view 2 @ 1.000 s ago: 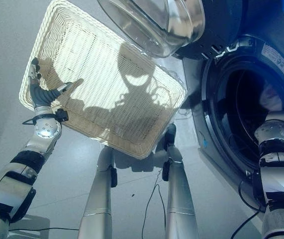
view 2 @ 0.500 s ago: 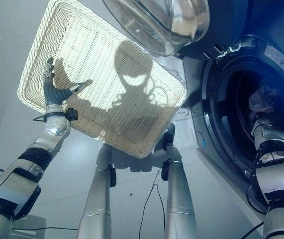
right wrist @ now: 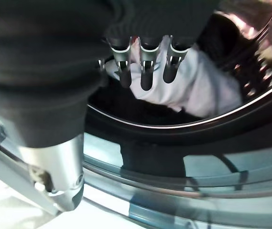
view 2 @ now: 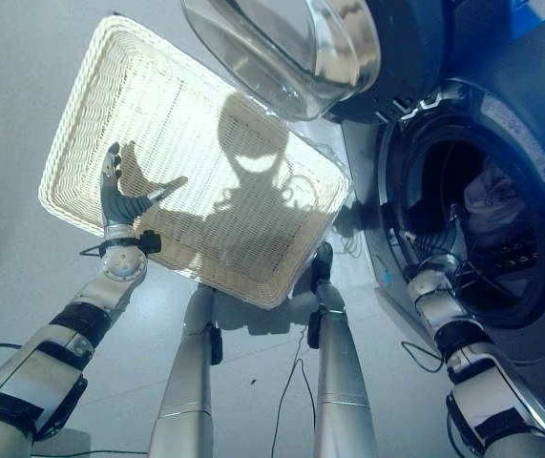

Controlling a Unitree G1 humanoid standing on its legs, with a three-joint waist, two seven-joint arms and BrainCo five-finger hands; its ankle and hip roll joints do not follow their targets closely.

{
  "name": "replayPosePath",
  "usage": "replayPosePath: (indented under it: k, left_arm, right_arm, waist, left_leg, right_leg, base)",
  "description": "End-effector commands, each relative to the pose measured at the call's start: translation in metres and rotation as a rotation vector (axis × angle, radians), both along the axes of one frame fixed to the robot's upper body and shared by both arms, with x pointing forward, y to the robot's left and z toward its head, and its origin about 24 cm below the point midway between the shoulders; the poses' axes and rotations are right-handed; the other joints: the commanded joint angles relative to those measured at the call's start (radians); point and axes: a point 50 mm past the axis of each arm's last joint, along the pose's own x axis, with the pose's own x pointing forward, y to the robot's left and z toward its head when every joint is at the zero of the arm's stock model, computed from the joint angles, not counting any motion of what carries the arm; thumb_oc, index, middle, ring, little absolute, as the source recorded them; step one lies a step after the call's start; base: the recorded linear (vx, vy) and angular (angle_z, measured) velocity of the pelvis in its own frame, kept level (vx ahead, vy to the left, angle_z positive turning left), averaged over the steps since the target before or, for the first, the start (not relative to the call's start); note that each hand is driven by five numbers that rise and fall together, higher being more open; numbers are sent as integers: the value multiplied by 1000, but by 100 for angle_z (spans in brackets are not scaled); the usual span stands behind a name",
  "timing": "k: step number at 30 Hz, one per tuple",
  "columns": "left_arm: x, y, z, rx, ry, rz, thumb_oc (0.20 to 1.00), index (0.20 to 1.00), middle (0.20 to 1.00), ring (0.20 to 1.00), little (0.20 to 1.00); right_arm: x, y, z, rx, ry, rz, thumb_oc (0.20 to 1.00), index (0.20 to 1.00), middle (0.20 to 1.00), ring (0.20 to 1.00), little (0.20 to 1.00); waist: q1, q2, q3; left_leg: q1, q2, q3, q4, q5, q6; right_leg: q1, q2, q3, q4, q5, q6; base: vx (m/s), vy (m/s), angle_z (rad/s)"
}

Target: Put the clothes into the washing machine.

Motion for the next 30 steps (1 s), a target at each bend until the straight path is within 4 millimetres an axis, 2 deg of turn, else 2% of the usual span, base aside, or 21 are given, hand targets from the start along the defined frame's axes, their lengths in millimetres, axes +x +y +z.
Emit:
replayPosePath:
  k: [1, 4, 6, 7, 9, 10, 13, 14, 16, 17, 19, 20, 22, 26, 27, 29, 30]
  left_arm:
    - [2, -2, -3, 15, 16, -17, 1000, 1000, 1000, 1000, 1000]
    - [-3, 0, -26, 21, 92, -27, 1000, 1000, 1000, 1000, 1000]
    - [-13, 0, -62, 25, 221, -41, 1000, 1000, 1000, 1000, 1000]
    - [-12, 0, -61, 25, 217, -41, 1000, 1000, 1000, 1000, 1000]
    - [-29, -4, -100, 38, 352, -68, 1000, 1000, 1000, 1000, 1000]
    - [-30, -4, -103, 39, 361, -70, 1000, 1000, 1000, 1000, 1000]
    - [-55, -6, -146, 58, 514, -102, 1000, 1000, 1000, 1000, 1000]
    - [-76, -8, -172, 67, 602, -124, 1000, 1000, 1000, 1000, 1000]
    - [-79, -8, -176, 66, 617, -127, 1000, 1000, 1000, 1000, 1000]
    - [-103, -5, -200, 58, 712, -147, 1000, 1000, 1000, 1000, 1000]
    - [-124, -2, -219, 38, 797, -158, 1000, 1000, 1000, 1000, 1000]
    - [-128, -1, -222, 31, 815, -158, 1000, 1000, 1000, 1000, 1000]
    - [-153, 4, -242, 0, 926, -161, 1000, 1000, 1000, 1000, 1000]
    - [-180, 9, -261, -69, 1051, -157, 1000, 1000, 1000, 1000, 1000]
    - [-194, 11, -270, -95, 1117, -166, 1000, 1000, 1000, 1000, 1000]
    - [-202, 11, -275, -105, 1154, -172, 1000, 1000, 1000, 1000, 1000]
    - [-215, 11, -281, -114, 1210, -182, 1000, 1000, 1000, 1000, 1000]
  right_arm:
    - [-5, 0, -5, -92, 18, 45, 1000, 1000, 1000, 1000, 1000]
    - [-11, 5, -24, -87, 72, 78, 1000, 1000, 1000, 1000, 1000]
    - [-19, 19, -49, -92, 148, 145, 1000, 1000, 1000, 1000, 1000]
    - [-18, 19, -47, -92, 144, 145, 1000, 1000, 1000, 1000, 1000]
    - [-29, 33, -70, -83, 218, 222, 1000, 1000, 1000, 1000, 1000]
    - [-30, 34, -72, -82, 221, 227, 1000, 1000, 1000, 1000, 1000]
    - [-48, 42, -97, -87, 304, 300, 1000, 1000, 1000, 1000, 1000]
    - [-62, 46, -113, -86, 359, 335, 1000, 1000, 1000, 1000, 1000]
    - [-65, 46, -115, -81, 367, 340, 1000, 1000, 1000, 1000, 1000]
    - [-83, 47, -133, -49, 427, 375, 1000, 1000, 1000, 1000, 1000]
    - [-102, 48, -149, -20, 498, 420, 1000, 1000, 1000, 1000, 1000]
    - [-105, 49, -153, -13, 512, 427, 1000, 1000, 1000, 1000, 1000]
    - [-125, 49, -172, 71, 617, 434, 1000, 1000, 1000, 1000, 1000]
    - [-153, 47, -197, 224, 762, 400, 1000, 1000, 1000, 1000, 1000]
    - [-171, 44, -211, 345, 848, 353, 1000, 1000, 1000, 1000, 1000]
    - [-184, 42, -220, 430, 912, 316, 1000, 1000, 1000, 1000, 1000]
    - [-206, 38, -233, 554, 1011, 247, 1000, 1000, 1000, 1000, 1000]
  waist:
    - [5, -34, -4]
    - [9, -28, -4]
    - [19, -21, -4]
    - [17, -21, -4]
    - [31, -13, -4]
    - [31, -12, -4]
    - [47, 0, -4]
    - [57, 8, -4]
    - [58, 8, -4]
    - [63, 13, -21]
    - [65, 17, -72]
    - [65, 17, -80]
    - [68, 17, -149]
    - [75, 14, -222]
    - [80, 14, -261]
    - [83, 16, -284]
    - [90, 19, -321]
  left_leg:
    - [65, -87, 83, 62, -105, 69]
    - [123, -83, 86, 48, -108, 71]
    - [219, -75, 89, 30, -119, 72]
    - [212, -77, 88, 29, -113, 72]
    - [324, -69, 90, 9, -129, 71]
    - [330, -71, 89, 6, -126, 71]
    - [453, -68, 88, -29, -133, 69]
    - [539, -65, 90, -53, -137, 66]
    - [555, -65, 90, -59, -135, 66]
    - [647, -63, 94, -94, -137, 62]
    - [705, -60, 97, -125, -135, 57]
    - [716, -59, 97, -131, -135, 56]
    - [777, -56, 104, -159, -132, 53]
    - [835, -51, 107, -187, -128, 51]
    - [858, -48, 108, -198, -128, 51]
    - [873, -45, 109, -204, -129, 51]
    - [897, -43, 110, -210, -133, 51]
  right_leg:
    - [112, 63, -28, -246, 195, 44]
    - [160, 57, -24, -251, 190, 44]
    - [245, 48, -16, -260, 176, 45]
    - [239, 47, -17, -261, 180, 45]
    - [345, 38, -10, -273, 158, 46]
    - [351, 36, -10, -275, 160, 46]
    - [471, 26, -8, -295, 139, 51]
    - [558, 18, -7, -313, 128, 55]
    - [574, 16, -8, -317, 129, 56]
    - [674, 6, -12, -349, 122, 58]
    - [742, 2, -19, -386, 120, 58]
    - [754, 1, -21, -393, 119, 58]
    - [829, 0, -32, -431, 116, 59]
    - [892, -2, -44, -456, 114, 60]
    - [922, -2, -50, -467, 112, 59]
    - [939, -2, -54, -475, 111, 58]
    - [968, 0, -62, -487, 107, 56]
  base:
    - [-55, 23, -2]
    - [-44, 19, -3]
    - [-56, 23, -1]
    - [-43, 16, 2]
    - [-33, 10, 2]
    - [-29, 9, -3]
    - [-6, 4, -4]
    - [0, 0, 0]
    - [19, -1, -1]
    - [69, -1, 0]
    - [97, -8, 14]
    - [124, -14, 20]
    - [168, -15, 11]
    - [149, -23, 5]
    - [146, -23, 4]
    - [161, -5, 5]
    - [197, 9, 5]
